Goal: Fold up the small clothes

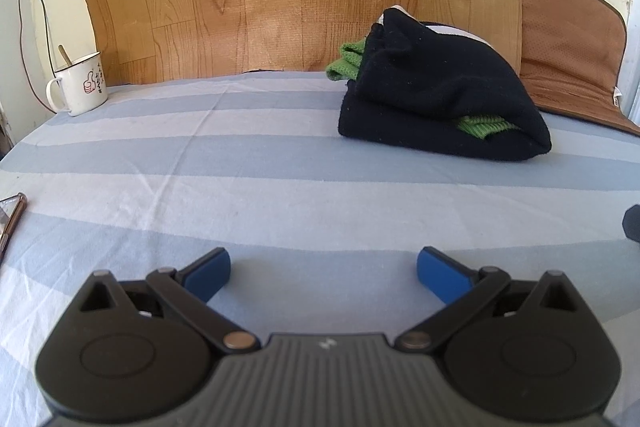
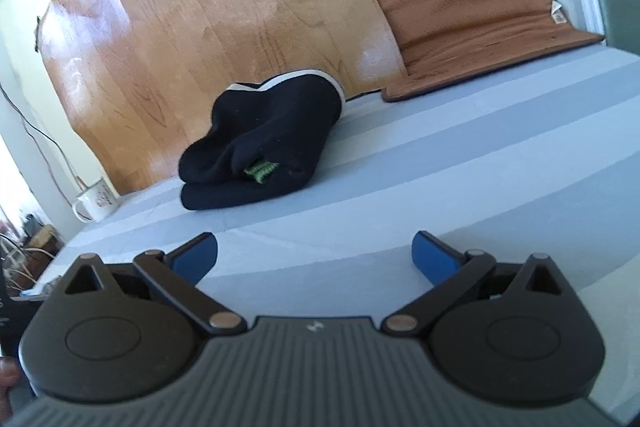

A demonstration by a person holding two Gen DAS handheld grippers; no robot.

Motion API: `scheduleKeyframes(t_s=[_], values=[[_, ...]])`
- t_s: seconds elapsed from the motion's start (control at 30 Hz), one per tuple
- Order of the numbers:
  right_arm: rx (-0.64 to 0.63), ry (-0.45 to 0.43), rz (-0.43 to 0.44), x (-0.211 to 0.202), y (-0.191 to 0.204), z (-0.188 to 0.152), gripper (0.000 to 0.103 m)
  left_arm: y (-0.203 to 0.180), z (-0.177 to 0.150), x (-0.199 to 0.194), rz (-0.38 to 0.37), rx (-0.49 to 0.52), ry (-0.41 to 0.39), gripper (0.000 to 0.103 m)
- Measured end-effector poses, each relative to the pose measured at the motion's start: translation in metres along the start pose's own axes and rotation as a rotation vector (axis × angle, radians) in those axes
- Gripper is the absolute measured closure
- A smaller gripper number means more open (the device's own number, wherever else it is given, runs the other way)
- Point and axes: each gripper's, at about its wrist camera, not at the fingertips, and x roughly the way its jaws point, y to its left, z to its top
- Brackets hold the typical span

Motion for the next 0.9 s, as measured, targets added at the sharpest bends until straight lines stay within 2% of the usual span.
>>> scheduleKeyframes(t_s=[0.47,0.9], values=[[-0.029,0.008,-0.028,0.0018,0.0046,-0.0014,0.0,0.0008,-0.0004,-0.0004,-0.001,0.003,0.001,0.0],[-0.017,-0.003,-0.014,-0.0008,0.0045,-0.0026,0.0,0.0007,0.0005,-0.001,0.0,0.0,0.013,0.0]])
